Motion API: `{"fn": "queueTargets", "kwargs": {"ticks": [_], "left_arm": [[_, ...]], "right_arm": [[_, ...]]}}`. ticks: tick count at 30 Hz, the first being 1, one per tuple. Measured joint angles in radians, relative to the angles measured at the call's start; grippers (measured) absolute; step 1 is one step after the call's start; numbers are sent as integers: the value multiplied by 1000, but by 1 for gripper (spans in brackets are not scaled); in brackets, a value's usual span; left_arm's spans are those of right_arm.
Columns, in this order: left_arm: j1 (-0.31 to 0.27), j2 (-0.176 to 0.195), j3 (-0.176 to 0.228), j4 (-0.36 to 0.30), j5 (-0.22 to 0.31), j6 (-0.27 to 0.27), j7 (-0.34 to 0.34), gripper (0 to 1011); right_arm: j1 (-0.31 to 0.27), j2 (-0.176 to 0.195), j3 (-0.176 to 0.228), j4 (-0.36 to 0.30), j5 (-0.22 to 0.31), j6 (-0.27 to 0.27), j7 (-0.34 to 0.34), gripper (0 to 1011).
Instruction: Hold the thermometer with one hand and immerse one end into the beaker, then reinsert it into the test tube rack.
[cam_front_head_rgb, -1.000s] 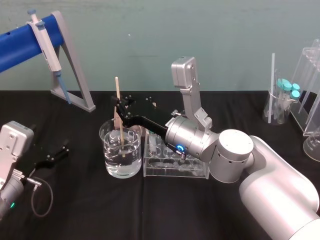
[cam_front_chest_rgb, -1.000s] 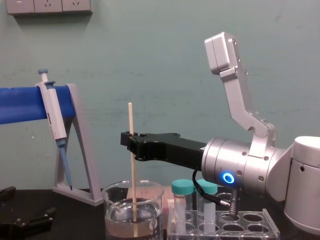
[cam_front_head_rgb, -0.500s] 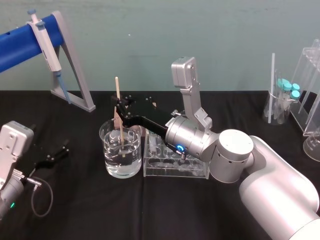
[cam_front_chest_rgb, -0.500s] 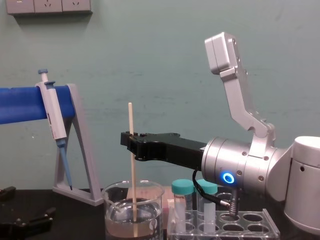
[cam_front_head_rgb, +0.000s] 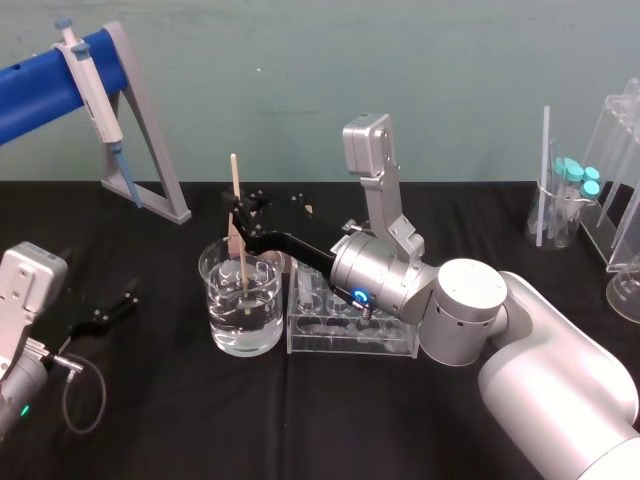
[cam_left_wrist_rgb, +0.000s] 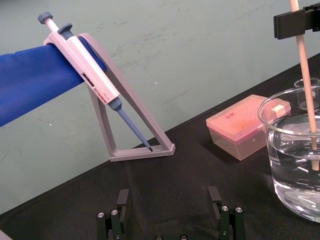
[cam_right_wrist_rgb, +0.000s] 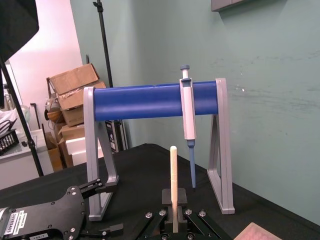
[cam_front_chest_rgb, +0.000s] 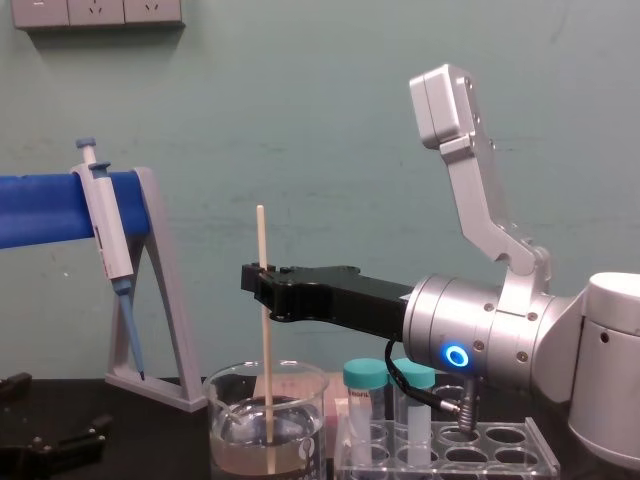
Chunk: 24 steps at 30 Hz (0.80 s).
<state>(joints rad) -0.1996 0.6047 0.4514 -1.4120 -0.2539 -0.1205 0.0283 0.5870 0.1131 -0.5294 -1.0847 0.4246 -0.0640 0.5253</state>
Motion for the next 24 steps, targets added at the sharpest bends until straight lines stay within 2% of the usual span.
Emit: {"fn": "queueTargets", "kwargs": {"ticks": [24], "left_arm": [[0, 0, 0, 0, 0, 0, 0, 1004]], "right_arm": [[0, 0, 0, 0, 0, 0, 0, 48]]}}
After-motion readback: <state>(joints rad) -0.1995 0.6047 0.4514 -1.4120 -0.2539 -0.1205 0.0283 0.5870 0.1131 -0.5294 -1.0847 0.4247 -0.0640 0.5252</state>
